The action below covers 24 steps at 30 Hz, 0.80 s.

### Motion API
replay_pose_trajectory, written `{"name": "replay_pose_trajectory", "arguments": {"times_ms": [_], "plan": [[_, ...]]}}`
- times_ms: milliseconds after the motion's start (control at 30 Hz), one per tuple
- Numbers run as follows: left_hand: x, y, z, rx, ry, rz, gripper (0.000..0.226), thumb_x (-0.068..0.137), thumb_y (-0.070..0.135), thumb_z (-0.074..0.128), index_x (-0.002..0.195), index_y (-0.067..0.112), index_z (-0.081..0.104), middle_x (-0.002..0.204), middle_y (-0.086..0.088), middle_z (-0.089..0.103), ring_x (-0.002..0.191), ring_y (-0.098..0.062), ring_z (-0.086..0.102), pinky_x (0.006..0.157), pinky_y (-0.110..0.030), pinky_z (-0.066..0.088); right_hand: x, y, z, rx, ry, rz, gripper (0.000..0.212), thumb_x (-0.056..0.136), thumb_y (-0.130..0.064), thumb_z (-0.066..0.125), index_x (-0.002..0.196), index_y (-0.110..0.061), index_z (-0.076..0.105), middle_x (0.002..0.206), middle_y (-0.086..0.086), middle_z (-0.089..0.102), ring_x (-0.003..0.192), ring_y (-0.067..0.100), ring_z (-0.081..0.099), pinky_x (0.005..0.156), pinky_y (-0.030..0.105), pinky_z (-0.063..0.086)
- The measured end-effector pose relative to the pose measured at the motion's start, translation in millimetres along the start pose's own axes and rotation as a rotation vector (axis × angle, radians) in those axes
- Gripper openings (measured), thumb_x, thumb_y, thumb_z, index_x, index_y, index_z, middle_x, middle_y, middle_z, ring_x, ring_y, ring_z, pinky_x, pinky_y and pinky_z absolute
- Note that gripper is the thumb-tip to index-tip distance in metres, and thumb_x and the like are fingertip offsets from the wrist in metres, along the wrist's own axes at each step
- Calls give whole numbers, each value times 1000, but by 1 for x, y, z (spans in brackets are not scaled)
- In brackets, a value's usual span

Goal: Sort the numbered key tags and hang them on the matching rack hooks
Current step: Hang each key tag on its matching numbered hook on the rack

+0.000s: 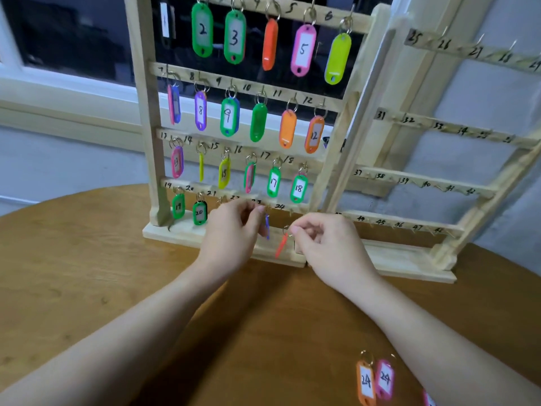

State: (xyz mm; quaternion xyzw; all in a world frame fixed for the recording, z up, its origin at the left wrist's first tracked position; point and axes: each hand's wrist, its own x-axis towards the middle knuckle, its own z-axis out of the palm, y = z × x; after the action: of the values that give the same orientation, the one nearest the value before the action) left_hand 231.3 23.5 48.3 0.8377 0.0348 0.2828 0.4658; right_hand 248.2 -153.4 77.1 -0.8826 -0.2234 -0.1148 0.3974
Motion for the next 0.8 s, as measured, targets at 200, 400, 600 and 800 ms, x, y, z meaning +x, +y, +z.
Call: {"name": "replay_pose_trajectory", "arguments": {"times_ms": [200,400,600,800], "plan": [[-3,-3,11,-26,105,17,28,99,24,59,72,21,65,57,12,67,56,1,61,59,-17,41,17,-2,15,58,62,-69,23,95,-21,67,73,-19,73,47,2,42,47,7,34,52,26,31],[-12,-16,15,-111,94,22,21,99,22,60,80,23,68,58,10,66,57,-3,64,60,-23,49,30,-6,27,59,106,-45,18,93,-22,69,79,-22,79,42,-11,43,46,7,38,53,21,31],[-18,-31,19,-148,105,61,20,99,19,60,80,22,66,59,10,61,56,-7,58,59,-31,46,34,-15,35,-23,109,24,23,91,-22,69,69,-22,73,43,-16,50,44,8,44,51,25,32],[-22,-36,23,-133,113,60,16,98,21,62,84,19,70,58,6,60,53,-11,52,56,-31,40,36,-22,40,-108,159,90,29,86,-23,65,58,-28,66,51,-6,62,57,16,62,64,32,58]]}}
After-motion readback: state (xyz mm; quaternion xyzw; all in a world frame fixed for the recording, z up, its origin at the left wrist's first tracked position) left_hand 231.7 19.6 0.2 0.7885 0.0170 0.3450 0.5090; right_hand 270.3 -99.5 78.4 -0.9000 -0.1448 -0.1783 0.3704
